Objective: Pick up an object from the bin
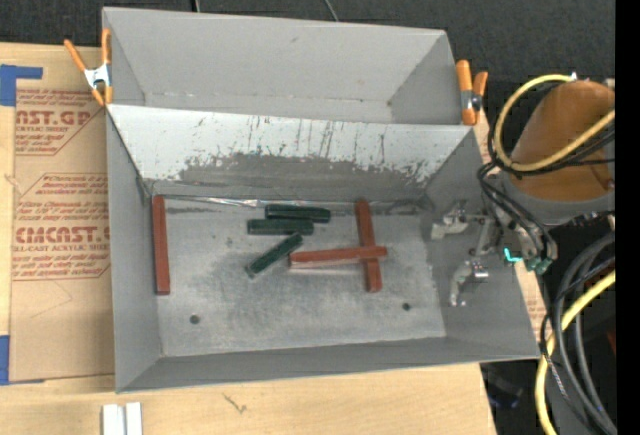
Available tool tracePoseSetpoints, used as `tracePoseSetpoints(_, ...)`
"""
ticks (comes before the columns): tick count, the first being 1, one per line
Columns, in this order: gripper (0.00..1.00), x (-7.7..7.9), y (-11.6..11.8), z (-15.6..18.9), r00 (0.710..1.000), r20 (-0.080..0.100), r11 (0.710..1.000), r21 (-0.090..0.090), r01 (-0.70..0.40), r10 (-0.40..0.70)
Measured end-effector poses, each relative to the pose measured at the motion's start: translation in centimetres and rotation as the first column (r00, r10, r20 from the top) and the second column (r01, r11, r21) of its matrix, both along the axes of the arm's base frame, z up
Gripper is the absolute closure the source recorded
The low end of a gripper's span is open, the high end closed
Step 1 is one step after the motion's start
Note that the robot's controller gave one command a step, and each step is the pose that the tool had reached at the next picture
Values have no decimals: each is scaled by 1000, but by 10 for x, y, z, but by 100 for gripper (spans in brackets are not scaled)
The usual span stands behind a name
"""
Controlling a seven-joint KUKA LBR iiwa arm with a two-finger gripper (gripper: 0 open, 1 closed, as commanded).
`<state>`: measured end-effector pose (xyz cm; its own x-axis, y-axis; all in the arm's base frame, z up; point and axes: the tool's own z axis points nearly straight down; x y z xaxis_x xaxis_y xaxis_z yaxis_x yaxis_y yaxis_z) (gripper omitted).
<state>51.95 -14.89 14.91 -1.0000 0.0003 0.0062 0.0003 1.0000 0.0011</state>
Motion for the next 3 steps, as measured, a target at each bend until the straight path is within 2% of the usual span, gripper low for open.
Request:
tracePoseSetpoints(1, 0, 2, 0, 4, 1000, 7, 1000, -2, -1, 1)
tracePoseSetpoints(2, 0, 3, 26, -19, 997, 14, 997, -7, -82, 82)
tracePoseSetpoints(3, 0, 30, 70, -50, 983, 7, 983, -1, -184, 184)
